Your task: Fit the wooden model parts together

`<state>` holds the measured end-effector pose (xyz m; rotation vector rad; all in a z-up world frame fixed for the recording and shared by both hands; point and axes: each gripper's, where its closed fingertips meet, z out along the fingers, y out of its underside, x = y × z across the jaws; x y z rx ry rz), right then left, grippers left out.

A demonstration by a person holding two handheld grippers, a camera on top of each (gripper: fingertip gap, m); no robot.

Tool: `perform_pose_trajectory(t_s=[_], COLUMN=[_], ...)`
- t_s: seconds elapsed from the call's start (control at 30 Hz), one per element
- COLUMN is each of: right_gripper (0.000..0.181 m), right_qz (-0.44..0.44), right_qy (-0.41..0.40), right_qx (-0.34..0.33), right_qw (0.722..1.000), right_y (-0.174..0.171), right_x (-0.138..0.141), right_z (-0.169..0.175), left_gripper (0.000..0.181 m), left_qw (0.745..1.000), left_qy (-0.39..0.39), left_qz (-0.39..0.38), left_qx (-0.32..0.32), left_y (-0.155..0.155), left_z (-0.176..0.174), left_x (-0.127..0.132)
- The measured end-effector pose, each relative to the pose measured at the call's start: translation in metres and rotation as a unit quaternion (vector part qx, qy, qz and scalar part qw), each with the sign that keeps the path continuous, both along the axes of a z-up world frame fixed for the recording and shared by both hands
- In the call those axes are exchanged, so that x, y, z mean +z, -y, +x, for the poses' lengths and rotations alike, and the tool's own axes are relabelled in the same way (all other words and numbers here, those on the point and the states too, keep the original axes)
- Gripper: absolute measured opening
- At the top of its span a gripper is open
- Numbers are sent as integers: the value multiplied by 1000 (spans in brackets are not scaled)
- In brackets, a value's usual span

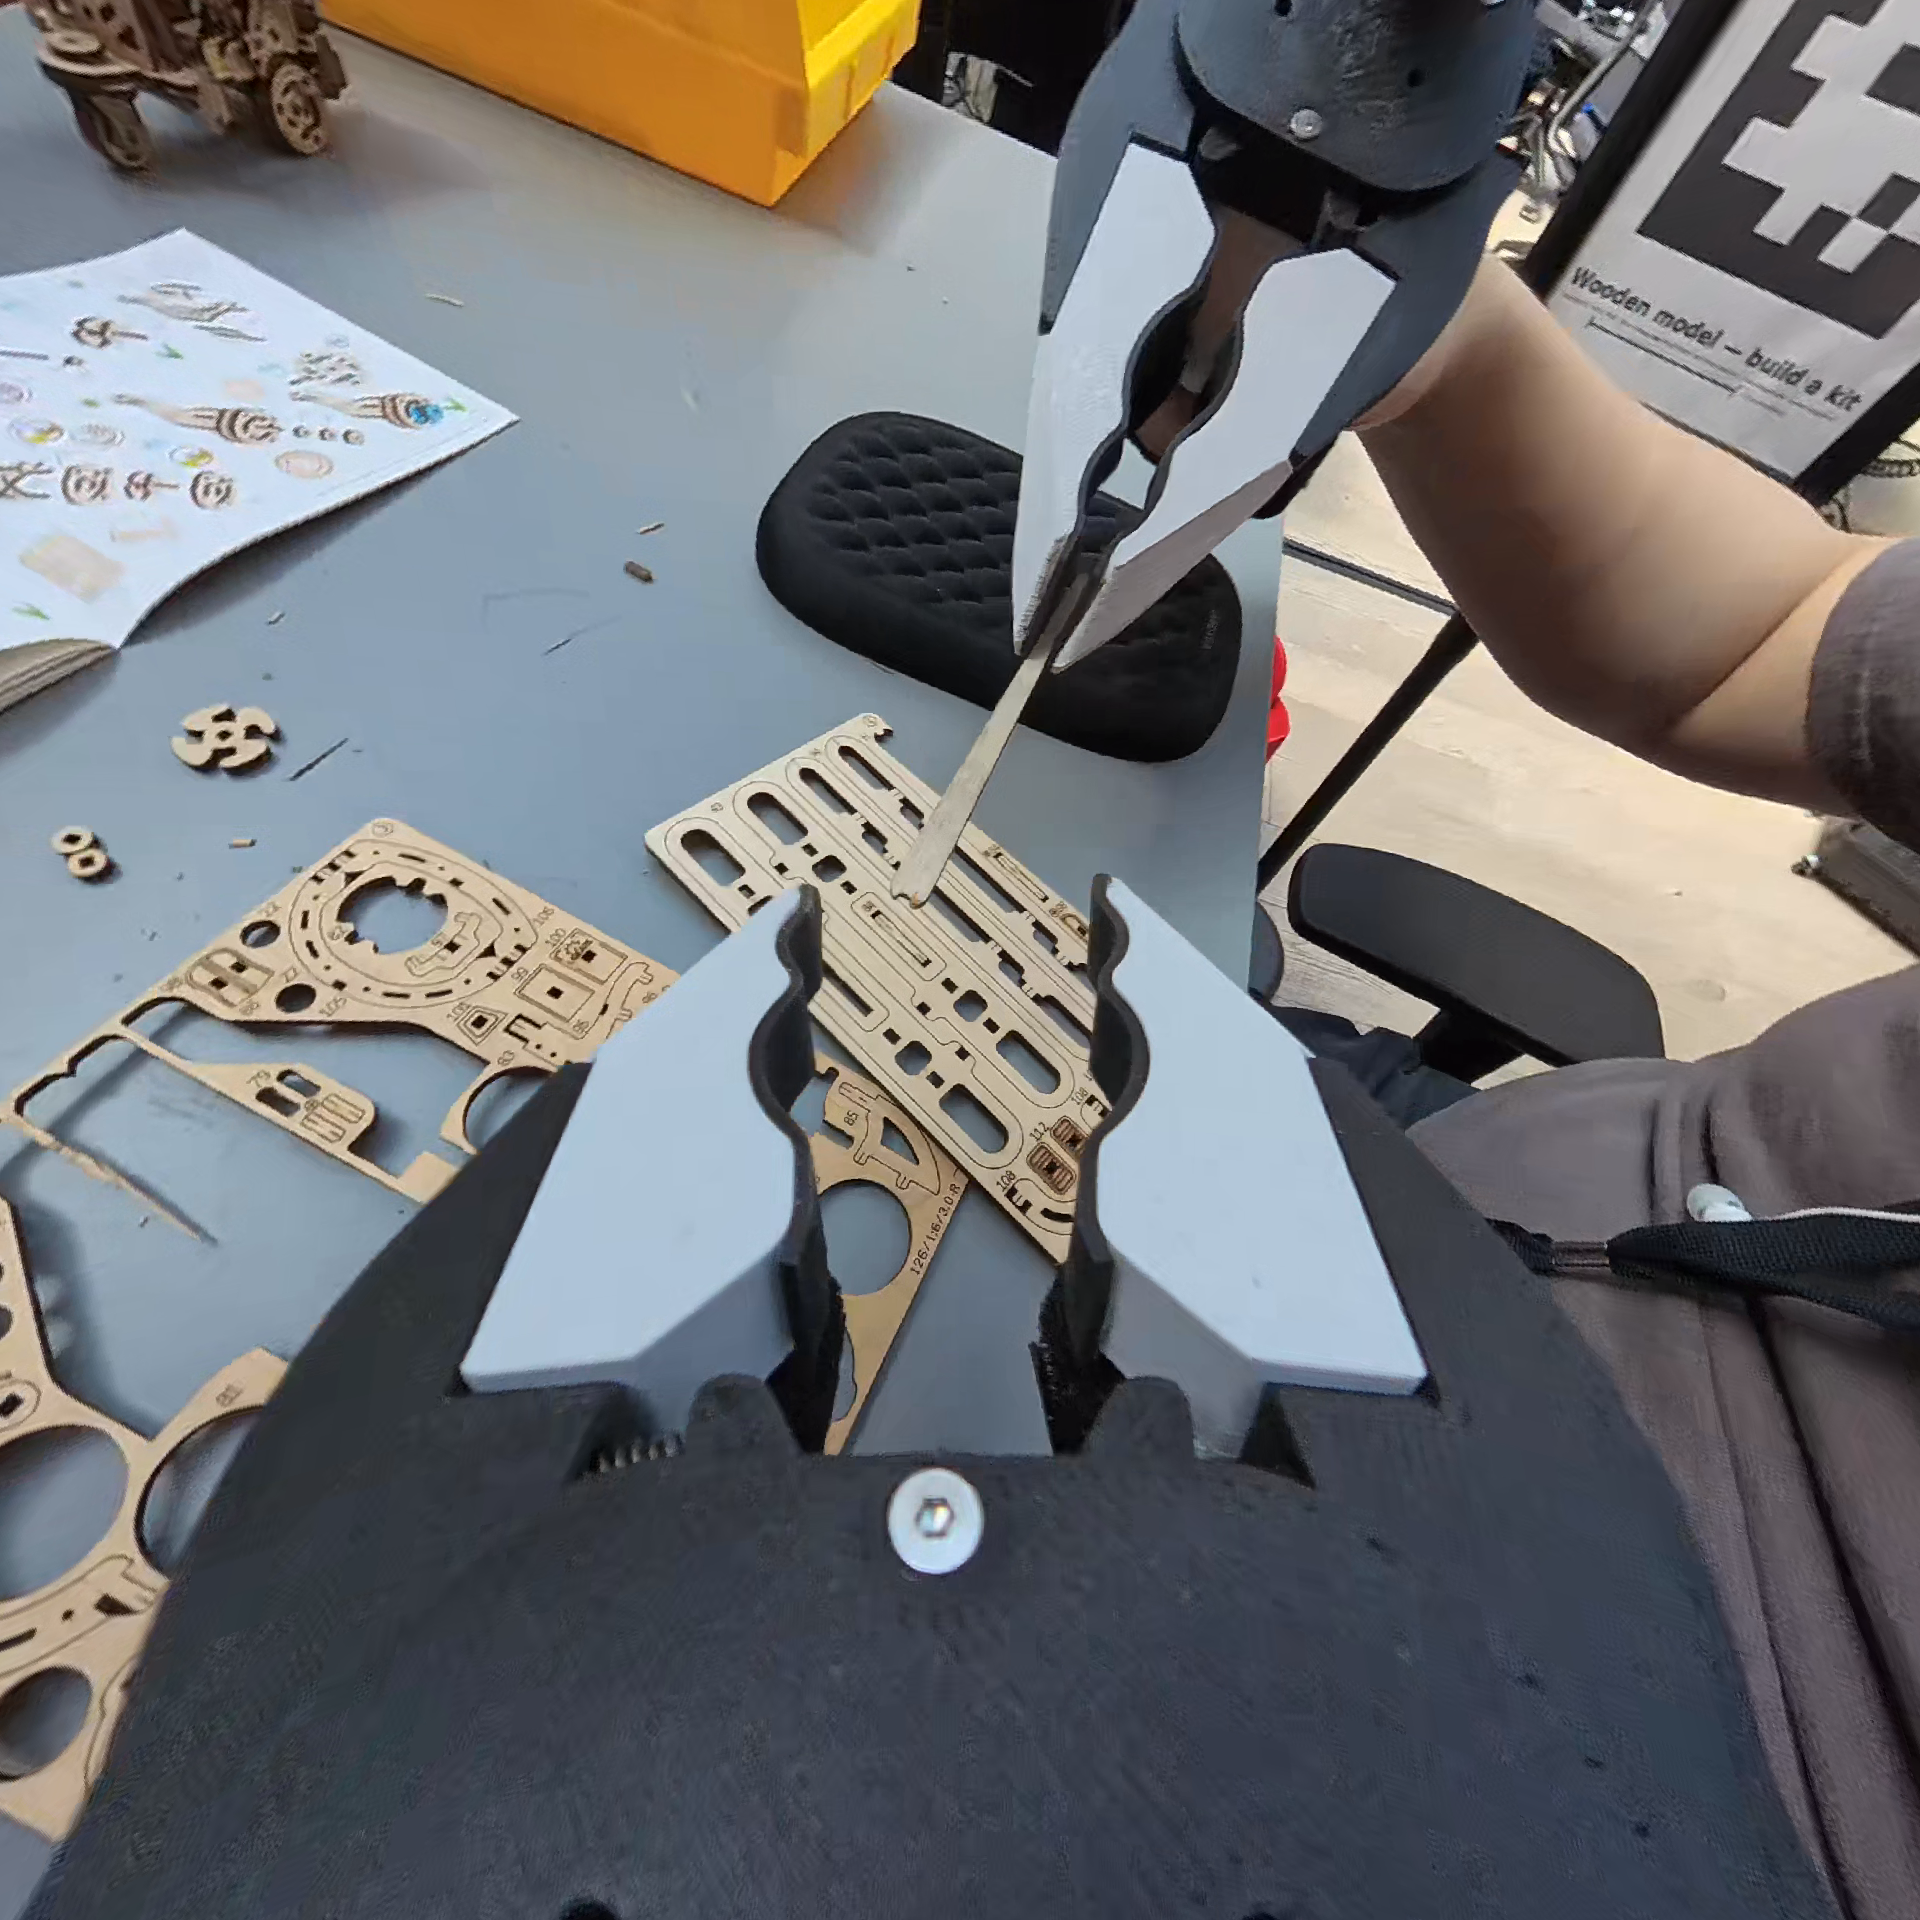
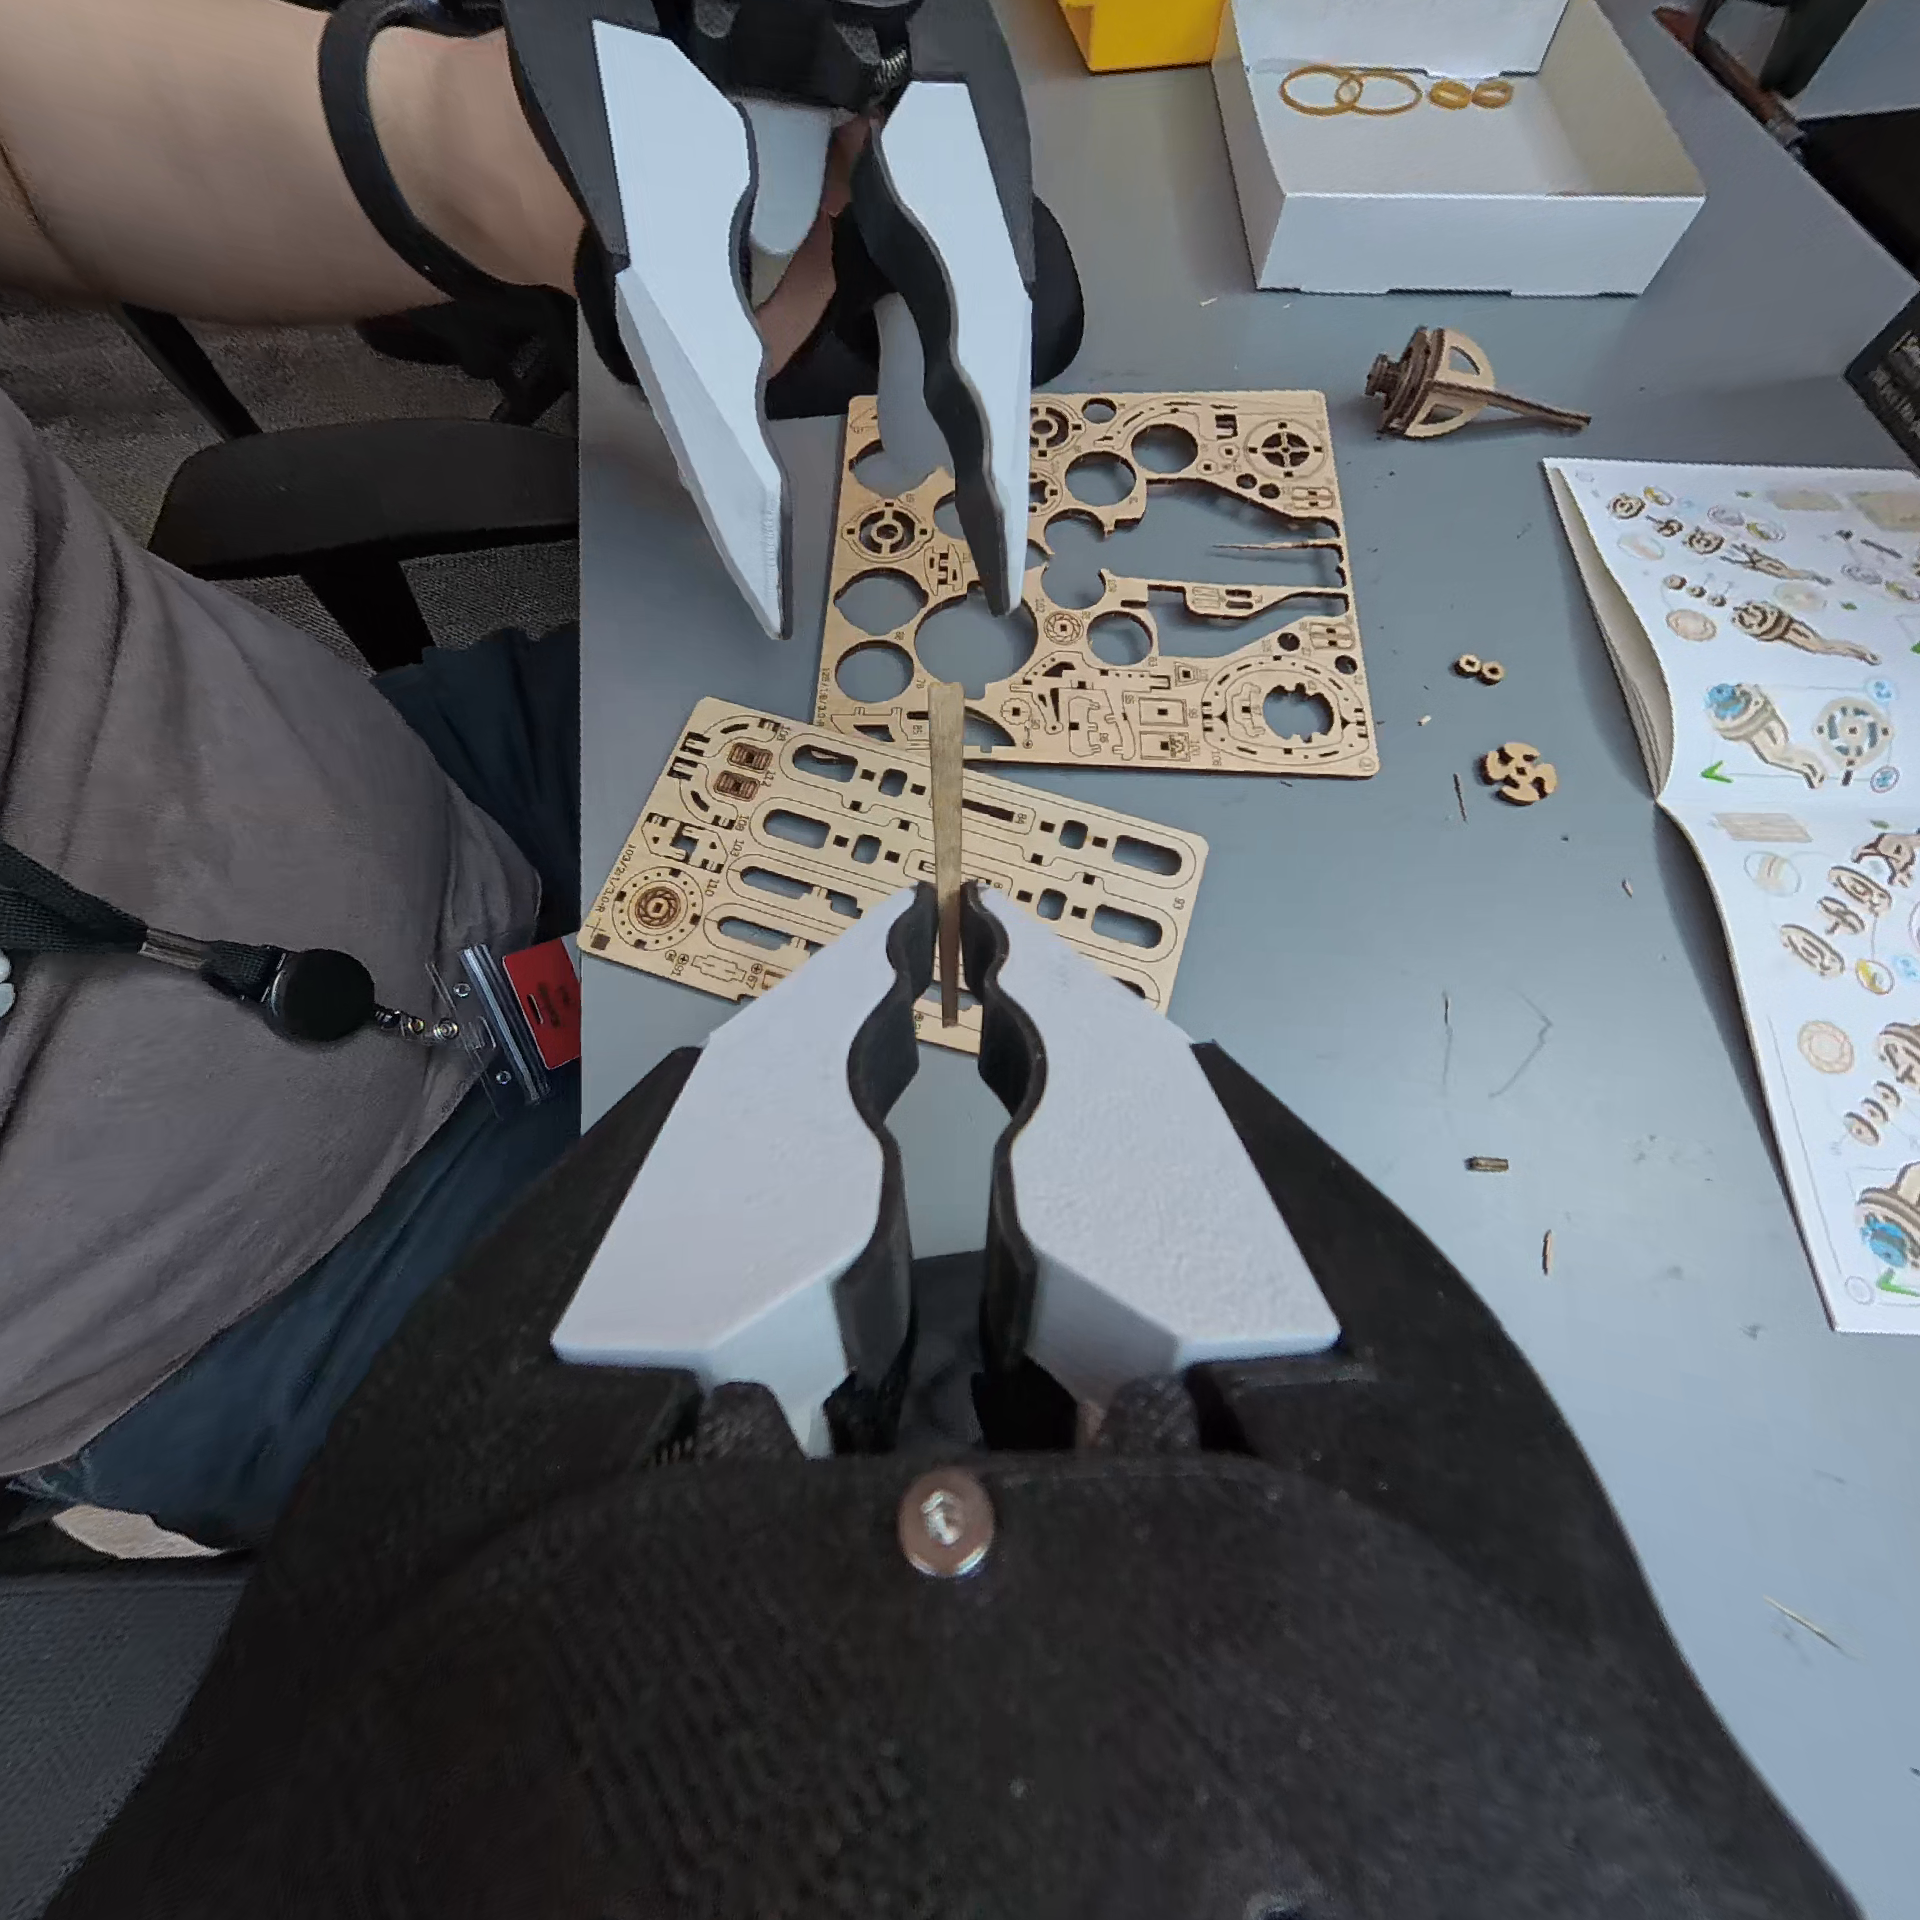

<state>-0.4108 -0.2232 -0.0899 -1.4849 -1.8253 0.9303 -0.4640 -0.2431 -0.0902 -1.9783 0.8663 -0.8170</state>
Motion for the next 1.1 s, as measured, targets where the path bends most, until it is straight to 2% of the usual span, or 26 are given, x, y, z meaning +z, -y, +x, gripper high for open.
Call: perform_pose_trajectory(t_s=[0.03, 0.07, 0.13, 0.33, 0.43, 0.5, 0.53, 0.6, 0.63, 0.67, 0.7, 0.77, 0.83, 0.93, 1.1], right_gripper=[3, 3, 3, 3, 3, 3, 17, 71, 74, 74, 70, 62, 53, 29, 21], right_qz=[11, 20, 31, 29, 23, 19, 19, 29, 36, 25, -4, -56, -46, -6, -9], right_qy=[0, 0, 1, -6, -22, -61, -99, -215, -279, -338, -367, -314, -241, -194, -186], right_qx=[6, 12, 16, 25, 26, 32, 37, 23, 5, -8, -5, 32, 72, 108, 98], right_qw=[1000, 1000, 999, 999, 999, 997, 994, 976, 959, 941, 930, 947, 967, 975, 978], right_y=[2, 5, 8, 15, 16, 17, 18, 13, 4, -3, -7, 2, 22, 41, 37], right_x=[3, 4, 6, 8, 12, 22, 33, 68, 86, 99, 100, 70, 42, 29, 26], right_z=[-2, -4, -7, -6, -5, -5, -4, 4, 13, 23, 25, 9, -10, -24, -28], left_gripper=[48, 47, 35, 10, 9, 8, 7, 7, 7, 7, 7, 7, 7, 7, 7], left_qw=[1000, 999, 997, 996, 995, 993, 993, 993, 993, 992, 992, 990, 989, 987, 987], left_qy=[-3, -11, -33, -40, -45, -43, -37, -27, -20, -12, -9, -21, -46, -68, -56], left_qz=[3, 5, 8, 35, 50, 65, 72, 77, 78, 78, 81, 81, 85, 85, 83], left_qx=[-18, -36, -62, -72, -78, -83, -86, -86, -91, -96, -98, -110, -115, -119, -123], left_y=[2, 4, 7, 6, 7, 9, 10, 11, 13, 15, 16, 18, 17, 17, 19], left_z=[3, 6, 10, 15, 16, 18, 19, 20, 22, 24, 25, 29, 31, 31, 32], left_x=[0, -2, -8, -12, -11, -5, -1, 7, 11, 16, 19, 21, 17, 14, 18])
